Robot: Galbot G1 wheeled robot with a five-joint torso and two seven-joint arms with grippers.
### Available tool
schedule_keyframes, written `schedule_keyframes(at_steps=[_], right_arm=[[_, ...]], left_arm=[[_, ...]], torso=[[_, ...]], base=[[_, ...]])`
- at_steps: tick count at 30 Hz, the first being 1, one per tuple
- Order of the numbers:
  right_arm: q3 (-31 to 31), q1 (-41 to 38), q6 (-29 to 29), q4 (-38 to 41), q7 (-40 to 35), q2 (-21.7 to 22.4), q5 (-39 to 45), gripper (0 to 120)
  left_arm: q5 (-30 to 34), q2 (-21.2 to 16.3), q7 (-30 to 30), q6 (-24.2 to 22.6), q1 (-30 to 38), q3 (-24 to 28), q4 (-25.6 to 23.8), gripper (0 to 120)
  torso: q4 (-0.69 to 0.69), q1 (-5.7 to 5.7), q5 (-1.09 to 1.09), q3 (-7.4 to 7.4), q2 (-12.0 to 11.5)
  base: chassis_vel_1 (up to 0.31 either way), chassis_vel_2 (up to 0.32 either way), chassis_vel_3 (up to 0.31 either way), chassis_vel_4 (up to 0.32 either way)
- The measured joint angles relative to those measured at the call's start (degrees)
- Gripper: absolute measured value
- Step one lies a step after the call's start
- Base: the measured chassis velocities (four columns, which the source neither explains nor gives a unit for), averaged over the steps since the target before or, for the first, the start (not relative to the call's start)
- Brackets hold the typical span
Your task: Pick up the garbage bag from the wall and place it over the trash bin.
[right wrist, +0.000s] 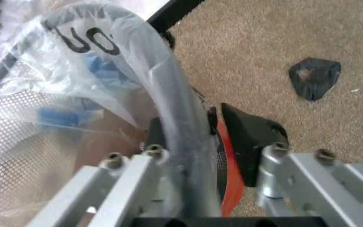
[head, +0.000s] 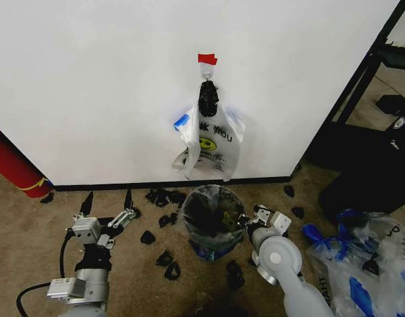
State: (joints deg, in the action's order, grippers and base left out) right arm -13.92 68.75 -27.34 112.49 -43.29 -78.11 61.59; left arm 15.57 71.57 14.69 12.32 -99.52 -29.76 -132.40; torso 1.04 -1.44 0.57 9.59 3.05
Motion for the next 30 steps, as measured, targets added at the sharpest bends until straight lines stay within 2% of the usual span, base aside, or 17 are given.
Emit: schedule_keyframes(at_steps=[6, 8, 13, 15, 19, 30], right_arm=[[-0.2, 0.7, 0.0, 0.0, 1.0, 0.0, -1.3, 53], [-0.2, 0.8, 0.0, 0.0, 1.3, 0.0, -1.5, 55], [-0.2, 1.8, 0.3, 0.0, 5.4, 0.4, -5.6, 78], [-0.3, 2.0, 0.4, 0.0, 6.1, 0.6, -6.3, 81], [-0.6, 2.3, 1.0, 0.0, 8.0, 1.2, -8.2, 97], [-0.8, 3.5, 2.9, -0.8, 12.0, 1.5, -10.8, 100]], left_arm=[[0.0, 0.3, 0.0, 0.0, 0.1, 0.5, 0.4, 100], [0.0, 0.3, 0.1, 0.0, 0.2, 0.6, 0.4, 100], [0.0, 0.6, 0.1, -0.1, 0.2, 0.8, 0.7, 100], [0.0, 0.6, 0.1, -0.1, 0.2, 0.8, 0.7, 100], [-0.1, 0.8, 0.1, 0.0, 0.0, 0.8, 0.8, 100], [-1.2, 0.6, 0.1, 0.0, -0.1, 1.8, 0.7, 100]], torso=[[0.00, 0.00, 0.00, 0.00, 0.0], [0.00, 0.00, 0.00, 0.00, 0.0], [0.00, -0.01, 0.00, 0.00, 0.0], [0.00, -0.01, 0.00, 0.00, 0.0], [0.00, -0.01, 0.00, 0.00, 0.0], [0.00, 0.00, 0.00, 0.00, 0.0]], base=[[0.000, 0.000, 0.000, 0.000], [0.000, 0.000, 0.000, 0.000], [0.000, 0.000, 0.000, 0.000], [0.000, 0.000, 0.000, 0.000], [0.000, 0.000, 0.000, 0.000], [0.000, 0.000, 0.000, 0.000]])
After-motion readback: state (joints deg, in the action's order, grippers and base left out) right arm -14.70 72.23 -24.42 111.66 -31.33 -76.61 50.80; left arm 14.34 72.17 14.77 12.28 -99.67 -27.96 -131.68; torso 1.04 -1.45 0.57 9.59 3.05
